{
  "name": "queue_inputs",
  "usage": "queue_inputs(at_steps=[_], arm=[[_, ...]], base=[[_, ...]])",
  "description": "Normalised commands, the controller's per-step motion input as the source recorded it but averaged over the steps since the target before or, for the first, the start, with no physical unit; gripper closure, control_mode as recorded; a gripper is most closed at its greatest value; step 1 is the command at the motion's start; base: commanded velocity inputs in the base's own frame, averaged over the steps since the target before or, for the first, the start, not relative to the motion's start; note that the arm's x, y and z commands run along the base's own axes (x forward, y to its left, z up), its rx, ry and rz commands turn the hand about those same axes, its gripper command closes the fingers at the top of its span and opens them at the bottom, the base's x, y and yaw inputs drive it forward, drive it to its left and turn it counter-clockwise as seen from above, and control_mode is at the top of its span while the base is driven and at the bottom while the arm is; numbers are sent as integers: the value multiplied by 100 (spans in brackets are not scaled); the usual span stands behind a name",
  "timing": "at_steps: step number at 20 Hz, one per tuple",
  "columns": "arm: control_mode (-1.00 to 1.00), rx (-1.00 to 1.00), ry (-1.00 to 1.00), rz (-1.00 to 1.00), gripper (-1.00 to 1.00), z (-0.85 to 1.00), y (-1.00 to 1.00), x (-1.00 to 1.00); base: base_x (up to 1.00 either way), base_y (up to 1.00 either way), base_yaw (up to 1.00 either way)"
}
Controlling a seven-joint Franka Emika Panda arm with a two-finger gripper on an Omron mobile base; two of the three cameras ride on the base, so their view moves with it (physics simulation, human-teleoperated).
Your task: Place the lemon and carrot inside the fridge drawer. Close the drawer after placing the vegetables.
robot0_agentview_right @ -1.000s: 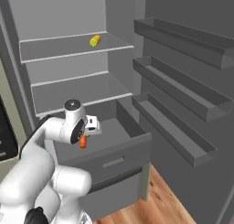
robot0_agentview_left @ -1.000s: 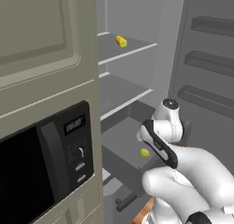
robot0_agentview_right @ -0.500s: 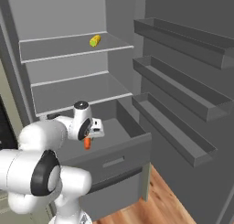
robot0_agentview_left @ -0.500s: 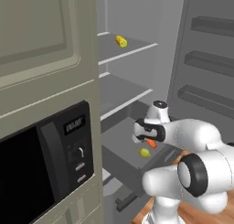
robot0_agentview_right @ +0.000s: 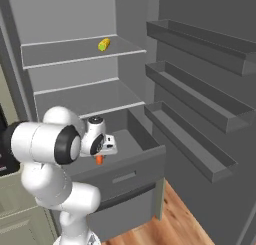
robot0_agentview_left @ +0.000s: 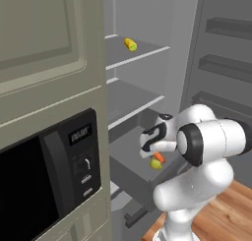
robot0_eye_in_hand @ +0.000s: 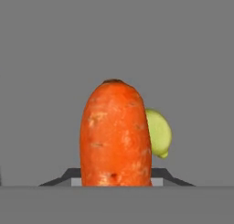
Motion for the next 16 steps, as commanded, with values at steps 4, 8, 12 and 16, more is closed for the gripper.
queue_inputs(at_steps=[4,8,12,16], arm=[[-100,0,0,1,100,-61,0,1],[-100,0,0,0,100,-47,0,0],[-100,0,-1,0,-100,-37,0,-9],[-100,0,-1,0,-100,-5,0,1]], base=[[0,0,0],[0,0,0],[0,0,0],[0,0,0]])
